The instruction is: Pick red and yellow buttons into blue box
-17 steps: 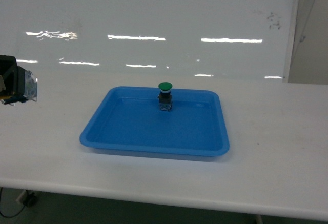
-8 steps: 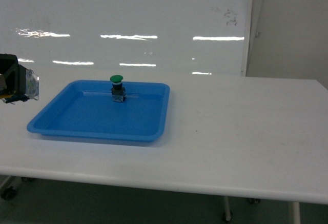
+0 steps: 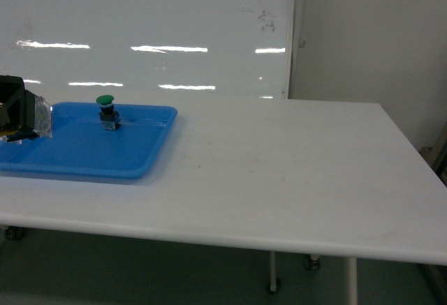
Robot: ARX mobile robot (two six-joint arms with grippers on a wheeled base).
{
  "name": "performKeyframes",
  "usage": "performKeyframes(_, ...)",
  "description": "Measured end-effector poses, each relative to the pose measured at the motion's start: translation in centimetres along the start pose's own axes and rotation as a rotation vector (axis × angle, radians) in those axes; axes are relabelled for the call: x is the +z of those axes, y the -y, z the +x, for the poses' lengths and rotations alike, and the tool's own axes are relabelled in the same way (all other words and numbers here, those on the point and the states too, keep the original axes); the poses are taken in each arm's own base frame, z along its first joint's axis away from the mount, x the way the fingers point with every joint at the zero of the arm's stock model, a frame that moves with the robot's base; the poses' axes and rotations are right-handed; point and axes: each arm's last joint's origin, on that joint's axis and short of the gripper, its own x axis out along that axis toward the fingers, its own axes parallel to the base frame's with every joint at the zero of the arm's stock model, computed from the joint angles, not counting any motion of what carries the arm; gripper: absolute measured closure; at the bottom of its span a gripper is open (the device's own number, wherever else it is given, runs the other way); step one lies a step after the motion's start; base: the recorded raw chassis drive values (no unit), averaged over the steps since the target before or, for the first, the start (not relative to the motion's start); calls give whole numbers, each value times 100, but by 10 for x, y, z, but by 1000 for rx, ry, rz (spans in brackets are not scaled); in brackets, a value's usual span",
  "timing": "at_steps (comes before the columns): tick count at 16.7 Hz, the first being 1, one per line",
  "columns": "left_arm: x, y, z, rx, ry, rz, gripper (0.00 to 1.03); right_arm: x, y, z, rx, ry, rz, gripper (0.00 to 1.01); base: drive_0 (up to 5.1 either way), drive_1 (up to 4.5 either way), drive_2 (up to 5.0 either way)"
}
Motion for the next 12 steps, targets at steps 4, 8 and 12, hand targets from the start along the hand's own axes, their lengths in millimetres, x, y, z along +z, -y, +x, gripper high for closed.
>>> performKeyframes(4, 0, 0, 0, -1, 3, 0, 70, 0, 0, 0, 0, 2, 1, 69, 492, -336, -132)
performKeyframes(8, 0, 0, 0, -3, 4, -1, 70, 0, 0, 0, 0, 2, 0, 69, 481, -358, -114)
performKeyframes(12, 0, 0, 0, 1, 3, -1, 70, 0, 0, 0, -1, 0, 0, 69, 481, -364, -99)
